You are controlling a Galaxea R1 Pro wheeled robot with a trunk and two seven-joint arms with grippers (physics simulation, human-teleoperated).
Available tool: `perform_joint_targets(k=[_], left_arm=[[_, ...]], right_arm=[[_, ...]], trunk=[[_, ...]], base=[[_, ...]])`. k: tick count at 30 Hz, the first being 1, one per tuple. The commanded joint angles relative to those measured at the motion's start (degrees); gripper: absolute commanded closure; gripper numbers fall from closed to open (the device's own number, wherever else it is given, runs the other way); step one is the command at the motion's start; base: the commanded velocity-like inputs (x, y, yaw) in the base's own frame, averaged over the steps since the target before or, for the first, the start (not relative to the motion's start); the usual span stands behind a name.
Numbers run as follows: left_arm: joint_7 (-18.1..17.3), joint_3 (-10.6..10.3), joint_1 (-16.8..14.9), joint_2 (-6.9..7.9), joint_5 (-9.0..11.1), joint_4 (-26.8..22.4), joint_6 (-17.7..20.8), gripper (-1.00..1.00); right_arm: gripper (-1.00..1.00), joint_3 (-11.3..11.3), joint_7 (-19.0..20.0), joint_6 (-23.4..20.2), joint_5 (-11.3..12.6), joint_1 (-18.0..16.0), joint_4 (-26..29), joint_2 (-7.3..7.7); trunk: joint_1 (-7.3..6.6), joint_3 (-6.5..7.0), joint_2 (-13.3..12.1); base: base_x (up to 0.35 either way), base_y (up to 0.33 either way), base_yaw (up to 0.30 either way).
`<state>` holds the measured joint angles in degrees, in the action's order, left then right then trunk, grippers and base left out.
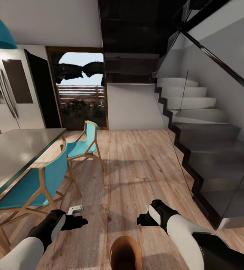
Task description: Put the three can of soda from the living room inside the tash can in the kitchen.
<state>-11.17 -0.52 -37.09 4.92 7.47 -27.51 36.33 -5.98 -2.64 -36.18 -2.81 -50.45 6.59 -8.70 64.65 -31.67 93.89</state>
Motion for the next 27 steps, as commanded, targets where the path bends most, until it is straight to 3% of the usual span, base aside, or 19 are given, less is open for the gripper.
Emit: perform_joint_targets(k=[1, 18, 27], left_arm=[[0.00, 0.00, 0.00, 0.00, 0.01, 0.00, -0.01, -1.00], [-0.01, -0.01, 0.00, 0.00, 0.00, 0.00, -0.09, -1.00], [0.09, 0.14, 0.23, 0.53, -0.14, 0.25, -3.17, -1.00]], right_arm=[[-1.00, 0.00, 0.00, 0.01, 0.00, 0.00, 0.00, 0.00], [-1.00, 0.01, 0.00, 0.05, 0.00, 0.00, 0.00, 0.00], [-1.00, 1.00, -0.07, 0.06, 0.00, 0.00, 0.00, 0.04]], trunk=[[0.23, -0.28, 0.42], [3.96, -4.88, 7.24], [3.96, -5.69, 7.24]], base=[[0.000, 0.000, 0.000], [0.000, 0.000, 0.000], [0.000, 0.000, 0.000]])
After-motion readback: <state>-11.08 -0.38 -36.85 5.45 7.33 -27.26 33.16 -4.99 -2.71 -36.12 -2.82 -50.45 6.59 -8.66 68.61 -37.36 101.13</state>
